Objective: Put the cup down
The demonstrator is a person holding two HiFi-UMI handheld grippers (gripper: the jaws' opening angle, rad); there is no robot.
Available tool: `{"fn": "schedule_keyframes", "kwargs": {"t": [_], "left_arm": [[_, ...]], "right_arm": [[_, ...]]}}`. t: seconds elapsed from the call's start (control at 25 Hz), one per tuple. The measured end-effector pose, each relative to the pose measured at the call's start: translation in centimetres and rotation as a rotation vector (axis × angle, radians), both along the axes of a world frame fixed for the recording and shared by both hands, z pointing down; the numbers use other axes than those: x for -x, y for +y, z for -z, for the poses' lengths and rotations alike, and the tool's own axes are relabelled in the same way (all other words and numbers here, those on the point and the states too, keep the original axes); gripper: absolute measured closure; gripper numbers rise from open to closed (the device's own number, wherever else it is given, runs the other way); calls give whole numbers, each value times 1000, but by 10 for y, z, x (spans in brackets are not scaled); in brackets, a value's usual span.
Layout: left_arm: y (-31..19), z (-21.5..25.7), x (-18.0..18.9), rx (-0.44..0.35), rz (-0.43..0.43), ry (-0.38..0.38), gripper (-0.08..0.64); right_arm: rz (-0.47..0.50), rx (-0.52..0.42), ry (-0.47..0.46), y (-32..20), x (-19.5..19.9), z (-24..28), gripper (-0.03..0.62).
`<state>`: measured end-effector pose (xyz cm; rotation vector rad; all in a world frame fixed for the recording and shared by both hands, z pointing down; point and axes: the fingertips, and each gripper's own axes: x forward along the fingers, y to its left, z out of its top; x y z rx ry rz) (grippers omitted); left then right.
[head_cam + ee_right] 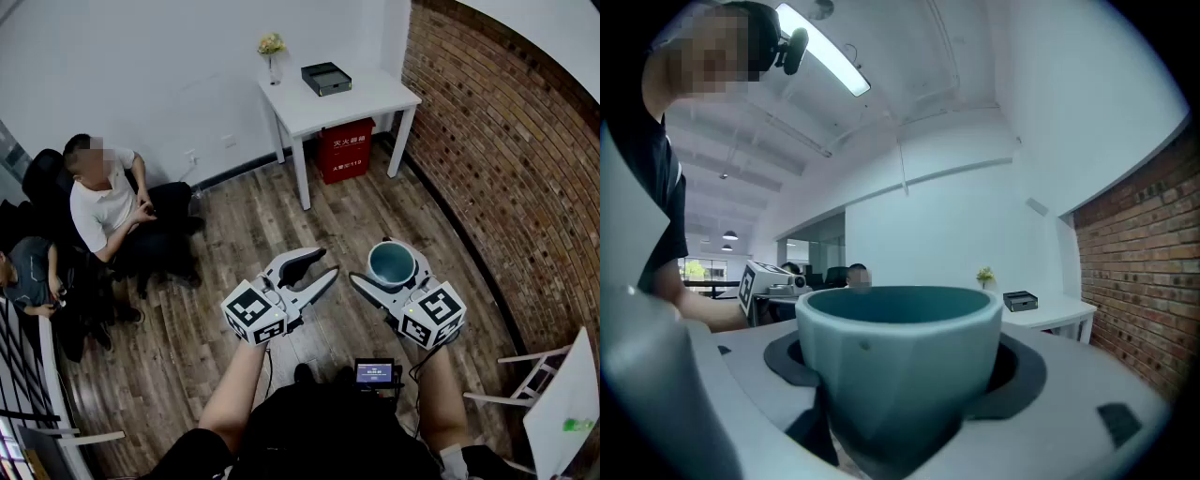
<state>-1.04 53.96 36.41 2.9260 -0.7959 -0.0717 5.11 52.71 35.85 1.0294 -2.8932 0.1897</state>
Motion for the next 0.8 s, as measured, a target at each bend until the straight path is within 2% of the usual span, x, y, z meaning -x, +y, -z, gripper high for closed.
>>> {"fn": "schedule_keyframes", "kwargs": {"t": [0.36, 0.8], "left_arm": [[-1, 1, -1, -9, 6, -8, 376], [-1, -1, -2, -1, 5, -9, 375]], "right_arm": [[-15, -11, 1, -3, -2, 1, 173], [-12, -18, -7, -2, -3, 3, 173]]}}
